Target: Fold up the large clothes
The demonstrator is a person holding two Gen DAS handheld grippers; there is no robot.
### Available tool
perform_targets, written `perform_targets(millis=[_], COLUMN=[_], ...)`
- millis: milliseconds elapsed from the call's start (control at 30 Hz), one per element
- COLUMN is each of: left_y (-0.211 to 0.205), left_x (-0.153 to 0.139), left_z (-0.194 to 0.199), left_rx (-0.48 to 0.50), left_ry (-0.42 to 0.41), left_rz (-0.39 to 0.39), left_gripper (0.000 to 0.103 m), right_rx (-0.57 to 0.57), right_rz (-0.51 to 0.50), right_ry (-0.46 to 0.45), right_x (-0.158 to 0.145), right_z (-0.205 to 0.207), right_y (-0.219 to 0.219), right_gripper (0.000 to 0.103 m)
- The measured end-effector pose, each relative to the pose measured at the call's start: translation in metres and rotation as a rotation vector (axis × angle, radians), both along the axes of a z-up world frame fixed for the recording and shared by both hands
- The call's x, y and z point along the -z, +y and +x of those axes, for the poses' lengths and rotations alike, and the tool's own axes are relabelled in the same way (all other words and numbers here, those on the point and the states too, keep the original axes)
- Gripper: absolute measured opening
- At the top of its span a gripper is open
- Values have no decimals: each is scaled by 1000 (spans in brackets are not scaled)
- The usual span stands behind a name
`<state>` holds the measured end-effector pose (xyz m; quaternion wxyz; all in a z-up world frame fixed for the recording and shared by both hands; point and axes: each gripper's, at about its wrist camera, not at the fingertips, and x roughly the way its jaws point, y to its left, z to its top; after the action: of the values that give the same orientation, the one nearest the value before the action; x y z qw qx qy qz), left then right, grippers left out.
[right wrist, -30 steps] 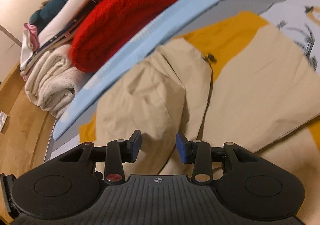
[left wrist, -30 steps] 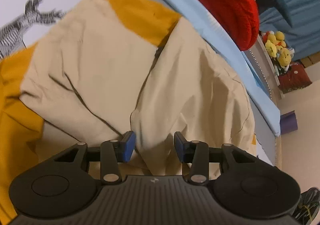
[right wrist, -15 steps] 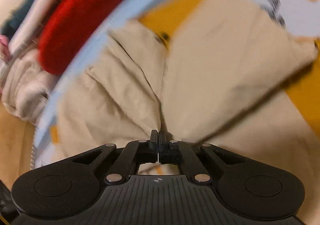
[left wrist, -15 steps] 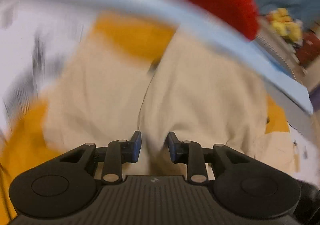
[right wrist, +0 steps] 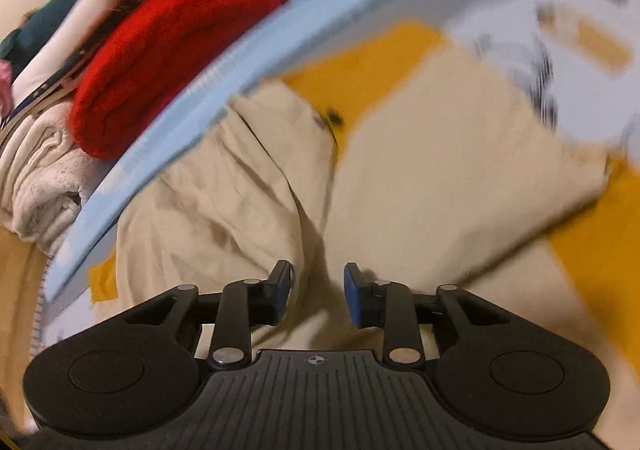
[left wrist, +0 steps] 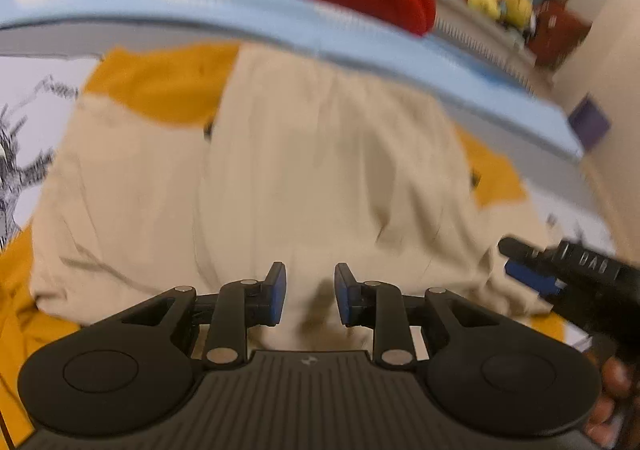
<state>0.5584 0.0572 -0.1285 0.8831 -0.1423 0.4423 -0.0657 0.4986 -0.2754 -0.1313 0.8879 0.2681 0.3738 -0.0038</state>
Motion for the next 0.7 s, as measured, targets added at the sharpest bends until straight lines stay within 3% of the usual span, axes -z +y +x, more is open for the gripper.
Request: perform_targets(millis=[67, 133, 167, 233, 333, 433, 500, 533, 567, 600, 667, 700], left_y=[6, 4, 7, 11, 10, 4, -3, -6, -11, -14, -16, -16], left_x=[-1, 9, 21, 37, 15, 2, 18, 29, 36, 32, 12, -5], left_z=[-1, 7, 10, 11, 7, -3, -5, -3, -2, -6, -11, -17], left_rx=[-27, -48, -65, -86, -97, -70, -38, -18, 6, 10, -8, -7], left_ry=[-25, 13, 70, 150, 91, 14, 80, 148, 197, 177, 147, 94], left_rz=[-9, 32, 77, 109, 66, 25, 39, 60, 83, 109, 122, 96], left_gripper=[29, 29, 28, 16, 21, 25, 33, 33, 32, 32, 34, 35], right_rx=[-8, -22, -10, 11, 19, 5, -22, -38, -42, -37, -13, -11], right_rz=[3, 12, 9, -10, -7, -44, -42, -34, -46, -58, -37, -53], right_ry=[-49, -50, -16, 90, 114, 7, -27, -1, 80, 137, 130, 115], right_x=[-6, 0, 8, 27, 32, 14, 10, 16, 27, 34, 31, 23], right_z=[0, 5, 9, 15, 15, 10, 8, 9, 13, 14, 10, 9], right_y=[0, -2, -4, -8, -10, -3, 0, -1, -2, -2, -6, -4], right_gripper=[33, 33, 33, 32, 31, 33, 33, 33, 33, 33, 32, 33])
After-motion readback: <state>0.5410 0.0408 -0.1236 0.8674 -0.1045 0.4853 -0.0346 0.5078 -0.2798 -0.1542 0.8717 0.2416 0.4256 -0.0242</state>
